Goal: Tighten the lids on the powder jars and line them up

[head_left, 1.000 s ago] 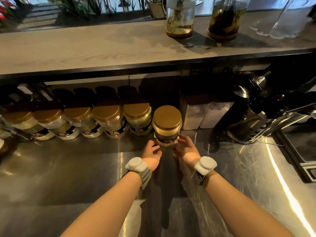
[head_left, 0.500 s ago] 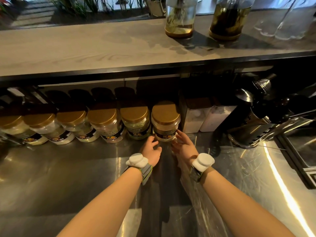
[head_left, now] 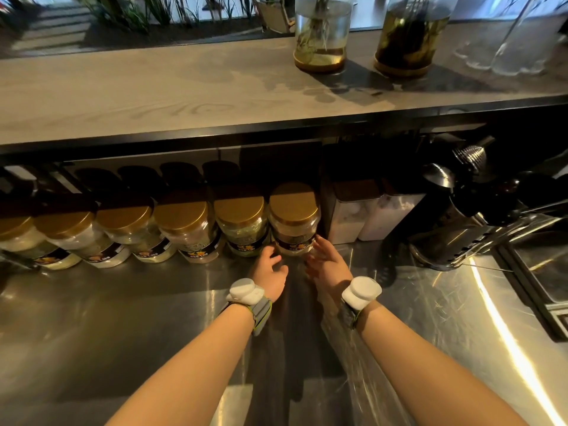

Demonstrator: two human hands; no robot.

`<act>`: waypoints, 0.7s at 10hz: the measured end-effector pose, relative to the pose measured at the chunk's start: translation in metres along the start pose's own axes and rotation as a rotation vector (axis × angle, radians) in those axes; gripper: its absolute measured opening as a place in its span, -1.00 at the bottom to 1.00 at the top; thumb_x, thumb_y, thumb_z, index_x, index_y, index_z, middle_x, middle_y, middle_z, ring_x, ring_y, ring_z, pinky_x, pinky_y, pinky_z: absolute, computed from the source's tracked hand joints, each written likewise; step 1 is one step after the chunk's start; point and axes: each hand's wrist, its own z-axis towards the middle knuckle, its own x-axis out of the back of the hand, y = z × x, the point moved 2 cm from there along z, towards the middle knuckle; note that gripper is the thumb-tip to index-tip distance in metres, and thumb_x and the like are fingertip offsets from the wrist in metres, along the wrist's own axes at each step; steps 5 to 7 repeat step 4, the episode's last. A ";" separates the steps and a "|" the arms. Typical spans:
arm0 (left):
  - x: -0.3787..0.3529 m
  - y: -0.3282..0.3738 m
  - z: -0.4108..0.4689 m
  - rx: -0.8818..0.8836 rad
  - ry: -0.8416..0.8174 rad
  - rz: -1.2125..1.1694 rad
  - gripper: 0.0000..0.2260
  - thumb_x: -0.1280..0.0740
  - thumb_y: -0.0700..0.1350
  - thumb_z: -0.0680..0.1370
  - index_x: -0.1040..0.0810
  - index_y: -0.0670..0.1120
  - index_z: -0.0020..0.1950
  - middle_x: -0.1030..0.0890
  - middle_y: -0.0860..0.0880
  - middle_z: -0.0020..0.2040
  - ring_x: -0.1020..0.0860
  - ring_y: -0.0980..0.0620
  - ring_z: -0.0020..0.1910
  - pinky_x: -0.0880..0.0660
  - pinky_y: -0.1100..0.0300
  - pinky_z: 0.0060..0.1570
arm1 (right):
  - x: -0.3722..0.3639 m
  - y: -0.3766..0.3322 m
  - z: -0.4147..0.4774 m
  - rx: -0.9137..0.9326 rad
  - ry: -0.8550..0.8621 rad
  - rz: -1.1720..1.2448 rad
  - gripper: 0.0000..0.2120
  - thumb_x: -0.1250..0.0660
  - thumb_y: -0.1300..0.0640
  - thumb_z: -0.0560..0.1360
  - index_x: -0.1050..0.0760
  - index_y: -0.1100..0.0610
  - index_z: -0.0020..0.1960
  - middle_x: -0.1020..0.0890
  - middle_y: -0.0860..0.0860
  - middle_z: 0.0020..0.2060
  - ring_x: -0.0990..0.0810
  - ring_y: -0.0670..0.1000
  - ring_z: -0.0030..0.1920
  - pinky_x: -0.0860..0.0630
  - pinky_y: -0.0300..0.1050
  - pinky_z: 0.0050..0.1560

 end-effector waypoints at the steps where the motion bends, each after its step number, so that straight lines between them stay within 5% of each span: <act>1: 0.003 0.001 -0.005 -0.016 -0.007 -0.022 -0.49 -0.27 -0.31 0.54 -0.25 -0.11 0.47 -0.41 -0.09 0.41 -0.40 -0.05 0.39 -0.37 -0.05 0.35 | -0.002 -0.002 -0.005 0.008 0.022 -0.020 -0.47 -0.05 0.48 0.55 -0.27 0.12 0.45 -0.47 0.11 0.26 -0.48 0.14 0.22 -0.44 -0.01 0.16; 3: 0.016 0.006 -0.024 -0.088 0.008 -0.094 -0.53 -0.25 -0.38 0.55 -0.28 -0.21 0.44 -0.37 -0.14 0.42 -0.40 -0.08 0.38 -0.39 0.11 0.27 | -0.013 0.003 -0.013 0.027 0.039 0.004 -0.56 -0.06 0.56 0.49 -0.32 0.35 0.33 -0.50 0.13 -0.02 -0.50 0.10 -0.11 -0.42 -0.02 -0.09; 4: 0.028 0.010 -0.033 -0.100 0.022 -0.150 -0.62 -0.26 -0.35 0.56 -0.35 -0.22 0.37 -0.44 -0.17 0.36 -0.45 -0.12 0.31 -0.41 0.04 0.25 | -0.020 -0.001 -0.020 0.055 -0.072 0.006 -0.51 -0.33 0.41 0.44 -0.28 0.44 0.33 -0.49 0.04 -0.14 -0.50 0.05 -0.19 -0.50 -0.08 -0.20; 7: 0.028 0.010 -0.033 -0.100 0.022 -0.150 -0.62 -0.26 -0.35 0.56 -0.35 -0.22 0.37 -0.44 -0.17 0.36 -0.45 -0.12 0.31 -0.41 0.04 0.25 | -0.020 -0.001 -0.020 0.055 -0.072 0.006 -0.51 -0.33 0.41 0.44 -0.28 0.44 0.33 -0.49 0.04 -0.14 -0.50 0.05 -0.19 -0.50 -0.08 -0.20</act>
